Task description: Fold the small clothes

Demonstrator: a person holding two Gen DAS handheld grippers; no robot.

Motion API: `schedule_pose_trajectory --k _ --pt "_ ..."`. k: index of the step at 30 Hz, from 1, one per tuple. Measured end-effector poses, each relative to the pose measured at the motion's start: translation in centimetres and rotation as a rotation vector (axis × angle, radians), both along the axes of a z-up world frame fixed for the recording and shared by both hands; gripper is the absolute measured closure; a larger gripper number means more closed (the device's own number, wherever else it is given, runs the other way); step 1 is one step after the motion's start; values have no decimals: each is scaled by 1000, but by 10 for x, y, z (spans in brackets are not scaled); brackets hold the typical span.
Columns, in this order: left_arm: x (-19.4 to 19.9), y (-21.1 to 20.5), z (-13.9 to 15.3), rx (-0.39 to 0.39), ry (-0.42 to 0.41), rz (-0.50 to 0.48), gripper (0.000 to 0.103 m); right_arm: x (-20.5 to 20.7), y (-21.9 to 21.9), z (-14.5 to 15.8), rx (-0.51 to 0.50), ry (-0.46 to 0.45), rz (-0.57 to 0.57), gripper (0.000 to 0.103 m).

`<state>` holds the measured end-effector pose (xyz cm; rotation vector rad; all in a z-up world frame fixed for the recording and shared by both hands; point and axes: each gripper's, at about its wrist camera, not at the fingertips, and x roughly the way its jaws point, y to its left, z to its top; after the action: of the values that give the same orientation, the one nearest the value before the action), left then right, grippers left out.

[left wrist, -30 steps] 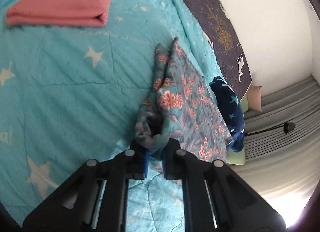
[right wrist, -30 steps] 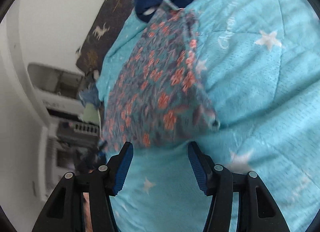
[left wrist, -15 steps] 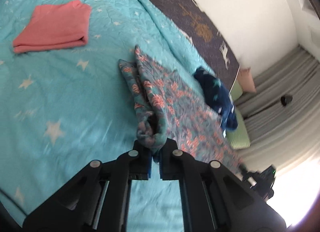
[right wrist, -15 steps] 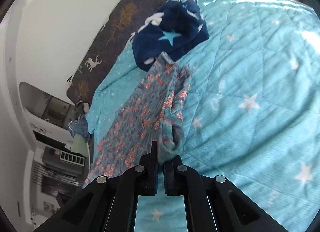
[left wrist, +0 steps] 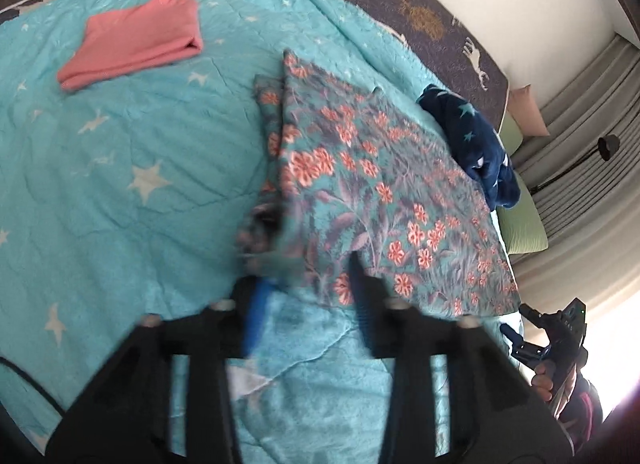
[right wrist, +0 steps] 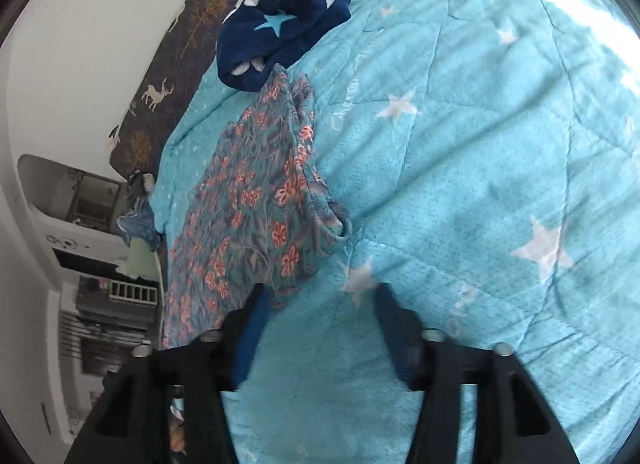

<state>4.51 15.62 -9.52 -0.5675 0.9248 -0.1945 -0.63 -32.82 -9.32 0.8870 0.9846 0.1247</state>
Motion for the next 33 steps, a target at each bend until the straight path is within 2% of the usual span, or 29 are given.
schedule_pose_trajectory --k 3,6,8,9,10,11,12,14,17,19,21,24,29,33 --pt "3 -2 -3 11 9 3 56 14 4 -1 2 -38 3 38" --pt "12 -1 -2 -3 11 19 57 39 6 -6 59 -55 -2 35" --pt "17 1 -2 -24 7 29 84 56 6 -8 80 -64 -15 35" --pt "19 2 -2 -32 5 27 88 65 8 -8 84 -64 -16 39" --pt "20 3 -3 -43 5 25 91 74 10 -9 88 -55 -6 49" --pt "20 3 -2 -65 5 18 94 80 12 -9 85 -39 12 89" --pt "19 3 0 -70 1 11 94 83 15 -9 77 -21 26 91" --pt "13 1 8 -55 -31 -7 95 77 20 4 8 -46 11 92" --pt "4 5 20 -23 -63 -12 95 57 42 35 -168 -89 47 93" --pt "1 11 24 3 -70 -1 95 42 53 47 -226 -90 72 93" --pt "-1 15 23 9 -71 -3 95 28 61 51 -254 -69 80 93" --pt "-3 15 17 13 -57 -14 95 17 71 37 -309 -11 106 92" --pt "-3 18 17 -13 -50 -13 95 10 50 22 -260 31 58 82" --pt "-7 26 25 -49 -77 6 95 4 43 37 -415 28 23 75"
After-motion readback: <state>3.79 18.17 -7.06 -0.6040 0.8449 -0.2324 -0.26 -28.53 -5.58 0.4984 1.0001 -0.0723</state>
